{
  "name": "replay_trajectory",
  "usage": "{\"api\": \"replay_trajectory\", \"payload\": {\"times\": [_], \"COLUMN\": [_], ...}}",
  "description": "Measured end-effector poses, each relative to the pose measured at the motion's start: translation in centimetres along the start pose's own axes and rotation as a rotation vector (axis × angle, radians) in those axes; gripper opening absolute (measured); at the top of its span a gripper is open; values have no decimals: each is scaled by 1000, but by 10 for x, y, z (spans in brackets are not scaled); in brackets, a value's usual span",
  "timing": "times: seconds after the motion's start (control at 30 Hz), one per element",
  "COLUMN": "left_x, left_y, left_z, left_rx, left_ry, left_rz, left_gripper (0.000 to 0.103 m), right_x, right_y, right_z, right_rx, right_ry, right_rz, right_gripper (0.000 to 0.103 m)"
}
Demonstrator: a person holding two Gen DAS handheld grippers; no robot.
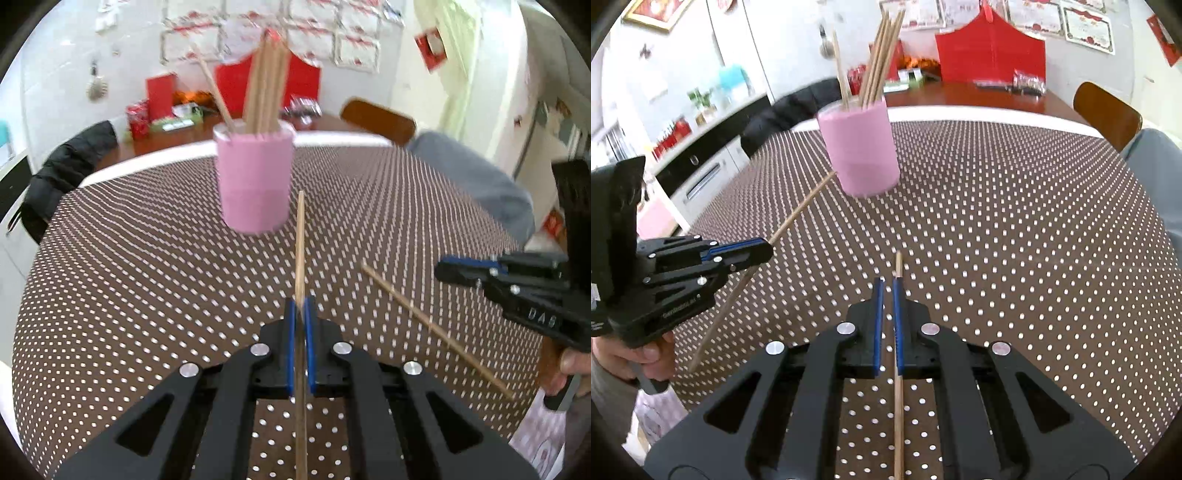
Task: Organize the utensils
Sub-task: 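Lift both held chopsticks and carry them above the pink cup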
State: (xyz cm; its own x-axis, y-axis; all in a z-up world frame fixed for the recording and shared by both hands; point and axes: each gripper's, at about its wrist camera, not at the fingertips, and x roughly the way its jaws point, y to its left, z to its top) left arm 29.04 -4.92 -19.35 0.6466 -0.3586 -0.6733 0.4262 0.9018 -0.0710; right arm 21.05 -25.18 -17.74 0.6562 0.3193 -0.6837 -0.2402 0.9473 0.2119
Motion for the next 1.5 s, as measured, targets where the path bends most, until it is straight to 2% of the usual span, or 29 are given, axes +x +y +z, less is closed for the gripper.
{"api": "replay_trajectory", "payload": {"times": [0.1,0.43,0.7,0.77,0.83,0.9,0.93,0.97,1.0,1.03,1.07,1.13,1.17,1.2,1.3,1.4,1.5], "left_x": [-12,-36,-45,-46,-46,-45,-44,-43,-41,-40,-38,-36,-36,-35,-37,-40,-44], "left_y": [4,18,27,28,28,27,26,26,26,26,26,26,26,26,28,32,36], "left_z": [0,-7,0,3,4,3,2,1,0,-1,-2,-3,-4,-4,-5,-4,-3], "left_rx": [-33,-67,-100,-100,-97,-89,-87,-85,-87,-88,-92,-96,-96,-96,-98,-107,-120], "left_ry": [-39,-76,-137,-140,-138,-132,-128,-122,-117,-114,-107,-102,-100,-99,-101,-112,-127], "left_rz": [8,14,10,14,14,14,13,12,14,14,14,16,16,16,19,25,32], "left_gripper": [5,5,5,5,5,5,5,5,5,5,5,5,5,5,5,5,5], "right_x": [-1,1,-11,-8,5,16,22,25,30,34,38,39,39,39,38,33,22], "right_y": [-3,1,0,-1,3,3,5,7,9,11,13,20,22,23,23,17,12], "right_z": [3,4,12,14,13,7,0,-5,-12,-17,-23,-30,-30,-30,-30,-28,-16], "right_rx": [5,24,57,59,22,-11,-38,-54,-78,-88,-106,-164,-165,-167,-167,-96,-27], "right_ry": [-2,4,-59,-42,37,116,153,173,209,231,258,254,256,258,251,208,127], "right_rz": [8,57,110,90,32,-19,-47,-54,-60,-65,-80,-147,-147,-153,-142,-57,29], "right_gripper": [5,5,5,6,7,26,52,58,58,58,45,30,9,5,5,5,5]}}
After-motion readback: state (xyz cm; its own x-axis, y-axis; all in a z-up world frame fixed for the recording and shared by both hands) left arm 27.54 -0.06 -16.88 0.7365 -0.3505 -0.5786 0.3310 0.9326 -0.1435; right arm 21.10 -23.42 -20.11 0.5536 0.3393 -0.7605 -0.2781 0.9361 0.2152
